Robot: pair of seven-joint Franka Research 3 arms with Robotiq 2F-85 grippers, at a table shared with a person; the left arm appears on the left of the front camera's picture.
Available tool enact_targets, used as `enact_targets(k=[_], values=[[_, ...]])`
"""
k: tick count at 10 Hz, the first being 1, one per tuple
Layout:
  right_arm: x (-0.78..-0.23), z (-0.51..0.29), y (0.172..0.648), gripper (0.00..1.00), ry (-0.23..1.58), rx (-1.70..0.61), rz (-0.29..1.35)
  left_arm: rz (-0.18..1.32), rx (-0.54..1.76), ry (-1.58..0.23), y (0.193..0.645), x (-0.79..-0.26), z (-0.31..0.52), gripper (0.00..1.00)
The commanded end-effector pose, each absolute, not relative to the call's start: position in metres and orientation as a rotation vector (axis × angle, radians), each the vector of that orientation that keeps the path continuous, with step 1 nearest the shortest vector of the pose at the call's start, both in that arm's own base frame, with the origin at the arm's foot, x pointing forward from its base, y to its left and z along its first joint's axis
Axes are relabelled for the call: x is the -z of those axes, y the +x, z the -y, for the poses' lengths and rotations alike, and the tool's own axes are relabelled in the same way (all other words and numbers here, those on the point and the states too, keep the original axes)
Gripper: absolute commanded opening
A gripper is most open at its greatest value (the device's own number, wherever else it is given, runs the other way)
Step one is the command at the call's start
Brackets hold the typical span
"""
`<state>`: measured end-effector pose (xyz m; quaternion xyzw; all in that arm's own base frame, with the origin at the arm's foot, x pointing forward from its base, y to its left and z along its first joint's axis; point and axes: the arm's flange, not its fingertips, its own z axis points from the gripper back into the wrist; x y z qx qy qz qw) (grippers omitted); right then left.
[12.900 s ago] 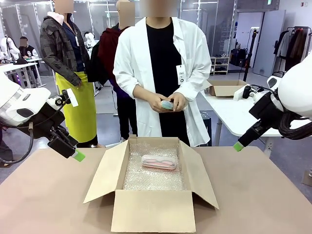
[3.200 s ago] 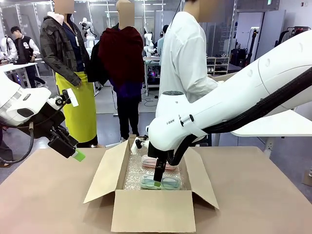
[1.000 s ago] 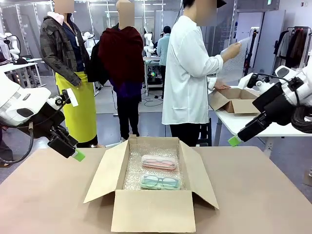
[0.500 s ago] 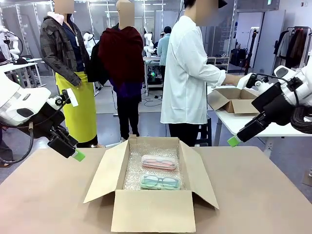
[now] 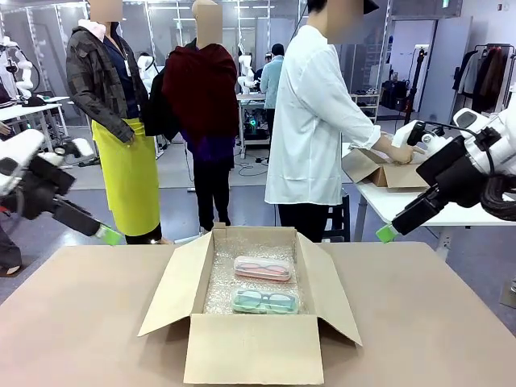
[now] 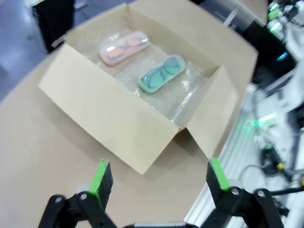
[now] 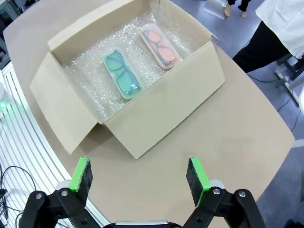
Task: Pack the glasses set securely to prepare it for shipping.
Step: Position the Package Box on the left side of the table.
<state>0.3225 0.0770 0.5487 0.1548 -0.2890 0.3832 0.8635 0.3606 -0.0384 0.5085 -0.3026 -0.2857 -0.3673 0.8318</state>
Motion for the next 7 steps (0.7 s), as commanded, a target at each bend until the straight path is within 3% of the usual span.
enact_targets(k=[1, 4, 7], values=[[-0.550, -0.077, 0.322, 1.00, 0.318, -0.810, 0.612, 0.561, 0.635, -0.846, 0.404, -0.475, -0.007, 1.00], [-0.550, -0.077, 0.322, 1.00, 0.318, -0.810, 0.612, 0.500, 0.488, -0.992, 0.454, -0.410, -0.024, 1.00], [-0.550, -0.077, 0.322, 1.00, 0.318, -0.810, 0.612, 0.406, 0.346, -0.980, 0.486, -0.368, -0.009, 1.00]])
